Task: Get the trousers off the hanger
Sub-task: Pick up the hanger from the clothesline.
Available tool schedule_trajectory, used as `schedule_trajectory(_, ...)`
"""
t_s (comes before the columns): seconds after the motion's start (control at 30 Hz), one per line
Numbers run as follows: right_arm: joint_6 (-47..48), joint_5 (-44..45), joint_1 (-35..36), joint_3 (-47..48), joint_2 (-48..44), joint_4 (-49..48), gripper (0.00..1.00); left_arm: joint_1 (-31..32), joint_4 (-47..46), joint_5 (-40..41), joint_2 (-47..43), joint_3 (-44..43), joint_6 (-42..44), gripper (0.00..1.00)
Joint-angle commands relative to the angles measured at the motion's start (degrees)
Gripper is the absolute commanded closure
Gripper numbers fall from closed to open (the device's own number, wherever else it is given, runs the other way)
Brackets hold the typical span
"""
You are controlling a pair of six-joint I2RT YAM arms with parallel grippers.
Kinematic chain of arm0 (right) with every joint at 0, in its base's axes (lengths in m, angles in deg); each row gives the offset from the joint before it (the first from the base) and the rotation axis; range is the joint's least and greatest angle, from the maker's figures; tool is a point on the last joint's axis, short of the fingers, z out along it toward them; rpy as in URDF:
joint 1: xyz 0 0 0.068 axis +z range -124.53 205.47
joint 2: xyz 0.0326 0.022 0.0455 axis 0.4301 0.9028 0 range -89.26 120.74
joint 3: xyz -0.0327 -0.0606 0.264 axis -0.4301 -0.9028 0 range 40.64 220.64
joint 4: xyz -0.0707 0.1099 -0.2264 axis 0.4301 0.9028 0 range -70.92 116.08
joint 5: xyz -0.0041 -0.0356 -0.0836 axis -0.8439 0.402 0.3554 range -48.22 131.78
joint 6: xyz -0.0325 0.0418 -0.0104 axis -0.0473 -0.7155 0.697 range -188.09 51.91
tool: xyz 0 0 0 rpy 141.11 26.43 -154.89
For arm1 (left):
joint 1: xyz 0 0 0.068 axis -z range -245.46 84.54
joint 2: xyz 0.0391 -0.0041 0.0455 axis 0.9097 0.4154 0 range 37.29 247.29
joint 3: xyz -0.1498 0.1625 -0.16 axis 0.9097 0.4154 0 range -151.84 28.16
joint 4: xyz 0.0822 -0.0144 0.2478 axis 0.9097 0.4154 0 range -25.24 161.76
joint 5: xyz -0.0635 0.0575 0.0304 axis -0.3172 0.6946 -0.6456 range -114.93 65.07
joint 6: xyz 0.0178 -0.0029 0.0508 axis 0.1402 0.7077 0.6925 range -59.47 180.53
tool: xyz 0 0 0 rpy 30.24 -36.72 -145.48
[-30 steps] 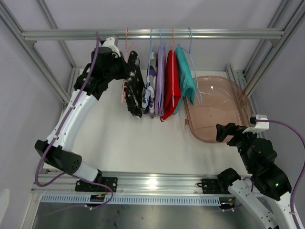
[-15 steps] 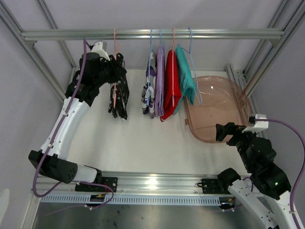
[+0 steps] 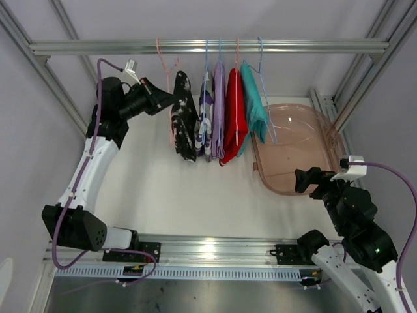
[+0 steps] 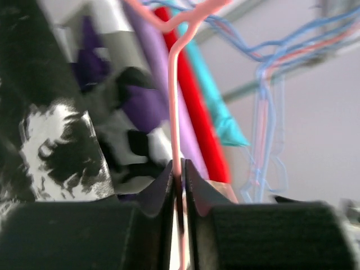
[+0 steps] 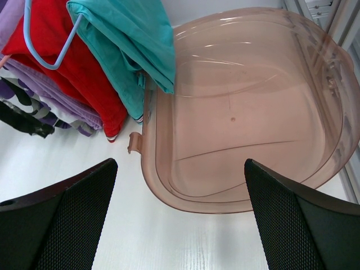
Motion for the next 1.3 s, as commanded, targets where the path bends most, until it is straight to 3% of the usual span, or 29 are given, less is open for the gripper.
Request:
schedule_trajectory(0.0, 0.28, 1.49, 0.37, -0.10, 0.68, -0.65, 0.00, -1.38, -16.62, -12.24, -0.79, 0.92, -11.80, 0.92)
schedule_trajectory(0.1, 0.37, 1.40, 0.36, -0.10, 0.77, -0.56, 0.01, -1.47, -25.49, -16.55, 0.53, 2.07, -19.10, 0.99)
schedule_trajectory(0.3, 0.28, 1.67, 0.36, -0.10, 0.94, -0.47, 0.00, -1.38, -34.76, -18.93, 2.55, 2.42, -28.69, 1.00)
schedule_trajectory(0.57, 0.28, 1.67, 0.36, -0.01, 1.56, -0.38, 0.01, -1.38, -46.19, -16.13, 1.77, 3.04, -37.48, 1.00)
schedule_trajectory(1.27, 0.55, 0.08, 0.37, 2.27, 4.90, 0.14, 0.01, -2.70, -25.20, -8.74, -11.41, 1.45, -19.22, 1.00)
